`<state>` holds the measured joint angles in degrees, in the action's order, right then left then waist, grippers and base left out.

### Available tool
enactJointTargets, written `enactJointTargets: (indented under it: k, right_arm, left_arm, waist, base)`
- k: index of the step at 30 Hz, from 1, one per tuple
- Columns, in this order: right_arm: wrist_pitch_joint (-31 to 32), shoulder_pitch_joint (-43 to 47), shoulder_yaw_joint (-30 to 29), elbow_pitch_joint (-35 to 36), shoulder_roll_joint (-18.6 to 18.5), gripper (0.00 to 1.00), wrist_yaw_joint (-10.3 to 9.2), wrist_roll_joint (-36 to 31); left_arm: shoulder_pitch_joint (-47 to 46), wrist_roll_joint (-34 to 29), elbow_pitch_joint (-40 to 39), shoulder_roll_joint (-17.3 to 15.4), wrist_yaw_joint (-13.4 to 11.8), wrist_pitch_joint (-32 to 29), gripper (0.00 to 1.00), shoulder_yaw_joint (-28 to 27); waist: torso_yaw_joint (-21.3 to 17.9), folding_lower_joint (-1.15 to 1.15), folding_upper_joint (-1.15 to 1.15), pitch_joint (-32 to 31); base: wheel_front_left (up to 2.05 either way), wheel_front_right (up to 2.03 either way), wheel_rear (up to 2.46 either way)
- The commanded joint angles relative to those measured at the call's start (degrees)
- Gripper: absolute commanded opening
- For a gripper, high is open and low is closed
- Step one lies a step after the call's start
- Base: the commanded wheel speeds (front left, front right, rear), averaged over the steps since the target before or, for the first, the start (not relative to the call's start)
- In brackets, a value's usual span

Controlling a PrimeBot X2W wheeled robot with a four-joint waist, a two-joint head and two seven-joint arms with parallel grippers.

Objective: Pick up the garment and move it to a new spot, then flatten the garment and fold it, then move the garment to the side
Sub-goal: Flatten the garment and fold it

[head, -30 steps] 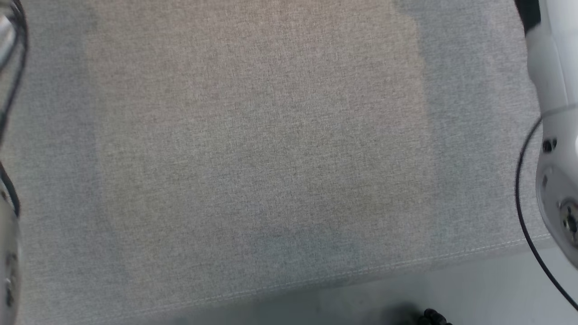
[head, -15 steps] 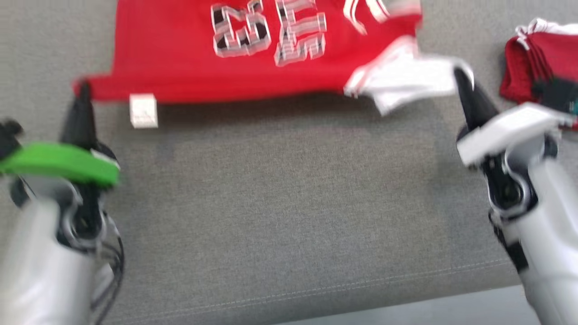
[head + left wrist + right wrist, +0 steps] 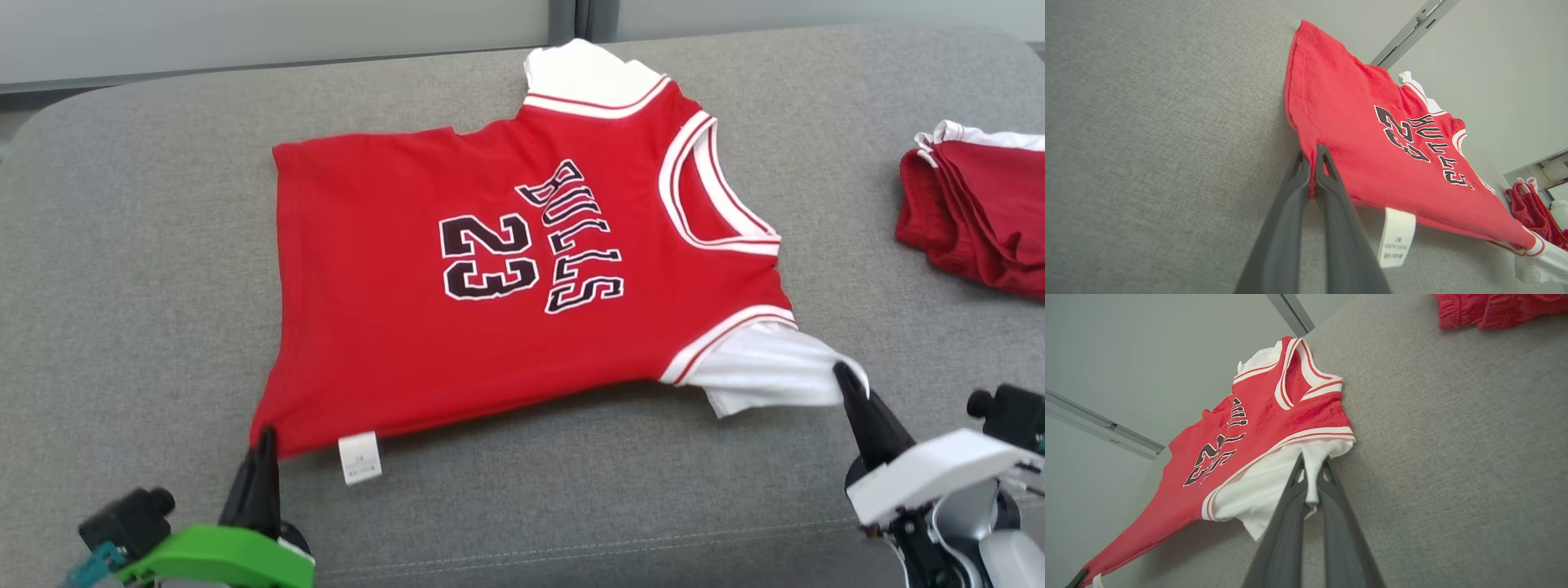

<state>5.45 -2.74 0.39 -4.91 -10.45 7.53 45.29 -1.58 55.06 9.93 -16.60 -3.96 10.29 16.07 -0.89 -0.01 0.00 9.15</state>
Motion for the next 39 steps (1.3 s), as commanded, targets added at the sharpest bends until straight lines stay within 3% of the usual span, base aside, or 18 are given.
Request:
enactJointTargets:
  k: [1, 9, 16, 29, 39]
  right_arm:
    - [0.61, 2.02, -0.75, 1.32, 0.29, 0.00, -0.08, -0.59]
    - [6.47, 12.54, -3.32, 9.47, 3.15, 0.00, -0.08, -0.99]
    - [10.65, 16.38, -6.58, 12.86, 4.38, 0.00, -0.08, -2.41]
    - [14.53, 15.03, -6.44, 9.93, 6.00, 0.00, -0.08, -4.88]
    - [15.85, 8.52, -6.69, 8.13, 6.32, 0.00, -0.07, -4.98]
  left_arm:
    - [1.88, -0.31, -0.30, 0.13, -0.60, 0.63, 0.00, -0.09]
    - [7.61, -1.86, -1.57, -0.31, -1.69, 1.77, 0.00, 1.12]
    - [10.99, -1.70, -3.00, -1.95, -2.38, 1.17, 0.00, 0.89]
    - [11.49, 0.46, -1.78, -1.20, -3.00, -2.56, 0.00, 2.43]
    - [6.52, 5.00, -4.84, 2.01, -4.43, -4.82, 0.00, 0.31]
  waist:
    - [0.63, 0.01, 0.00, -0.82]
    - [1.29, 0.01, 0.00, -2.13]
    - [0.72, 0.01, 0.00, -2.94]
    - [0.40, 0.01, 0.00, -4.33]
    - [1.02, 0.01, 0.00, -4.55]
  base:
    - [0.00, 0.00, 0.00]
    - [0.00, 0.00, 0.00]
    - [0.00, 0.00, 0.00]
    - [0.00, 0.00, 0.00]
    - [0.00, 0.00, 0.00]
